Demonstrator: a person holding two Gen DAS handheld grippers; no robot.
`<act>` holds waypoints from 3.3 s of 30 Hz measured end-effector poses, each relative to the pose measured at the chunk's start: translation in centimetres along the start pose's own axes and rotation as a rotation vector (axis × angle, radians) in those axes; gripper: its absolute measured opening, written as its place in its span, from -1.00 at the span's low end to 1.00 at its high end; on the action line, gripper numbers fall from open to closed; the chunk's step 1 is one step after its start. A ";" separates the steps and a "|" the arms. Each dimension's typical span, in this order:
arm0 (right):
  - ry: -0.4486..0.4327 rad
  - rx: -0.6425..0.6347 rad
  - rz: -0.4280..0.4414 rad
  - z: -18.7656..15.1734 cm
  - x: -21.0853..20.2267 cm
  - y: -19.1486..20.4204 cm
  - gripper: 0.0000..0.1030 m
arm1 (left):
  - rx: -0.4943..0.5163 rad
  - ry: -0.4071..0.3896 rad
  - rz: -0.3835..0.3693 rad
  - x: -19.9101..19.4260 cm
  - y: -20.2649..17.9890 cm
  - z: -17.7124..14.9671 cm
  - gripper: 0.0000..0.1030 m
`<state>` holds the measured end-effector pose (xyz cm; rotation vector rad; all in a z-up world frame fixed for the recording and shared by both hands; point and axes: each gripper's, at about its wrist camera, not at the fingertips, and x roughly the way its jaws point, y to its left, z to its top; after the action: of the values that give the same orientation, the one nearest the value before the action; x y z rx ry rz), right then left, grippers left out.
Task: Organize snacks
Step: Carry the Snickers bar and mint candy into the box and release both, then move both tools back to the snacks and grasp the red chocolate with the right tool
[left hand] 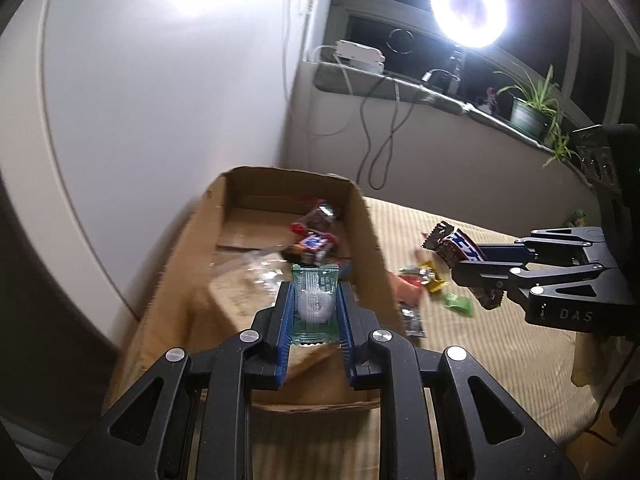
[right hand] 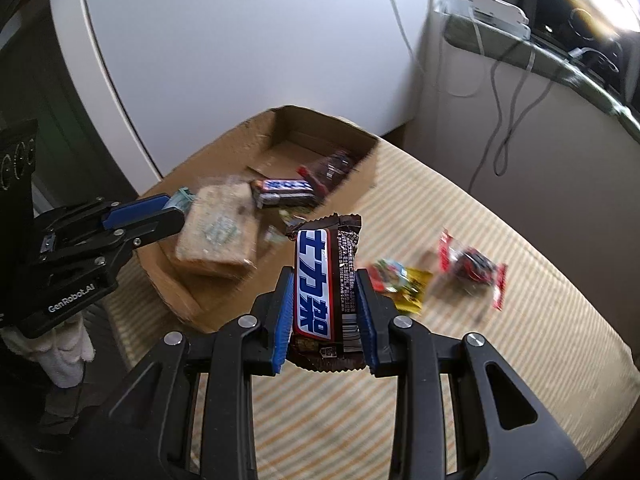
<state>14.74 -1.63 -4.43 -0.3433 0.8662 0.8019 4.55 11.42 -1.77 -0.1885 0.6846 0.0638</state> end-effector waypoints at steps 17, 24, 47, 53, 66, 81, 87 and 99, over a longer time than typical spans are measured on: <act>0.030 -0.075 0.064 3.2 3.9 4.9 -0.41 | -0.042 -0.015 0.050 0.0 3.9 0.3 -0.63; 0.052 -0.086 0.071 4.0 5.5 5.5 -0.41 | -0.047 -0.008 0.055 0.3 4.3 0.2 -0.63; -0.010 -0.065 0.046 4.6 4.5 4.5 0.45 | -0.050 -0.014 0.100 0.2 4.3 0.2 0.01; -0.024 -0.032 0.024 4.6 3.7 3.2 0.45 | -0.045 -0.025 0.092 -0.4 3.8 0.4 0.01; -0.069 0.035 -0.082 3.1 -0.2 -2.4 0.46 | 0.004 -0.038 0.025 -1.1 0.0 0.7 0.01; -0.087 0.117 -0.198 -0.1 -2.6 -10.9 0.46 | 0.096 0.012 -0.114 0.5 -8.4 0.1 0.01; -0.036 0.170 -0.114 -0.3 -1.8 -15.0 0.46 | 0.127 0.067 -0.168 2.3 -11.7 -0.6 0.01; 0.073 -0.046 0.008 0.6 3.0 -15.7 0.46 | 0.095 0.191 -0.221 7.1 -15.0 -1.8 0.01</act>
<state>27.96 -10.31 -7.11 -0.4122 0.9184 0.8220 10.77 -3.62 -5.34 -0.1790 0.8512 -0.2001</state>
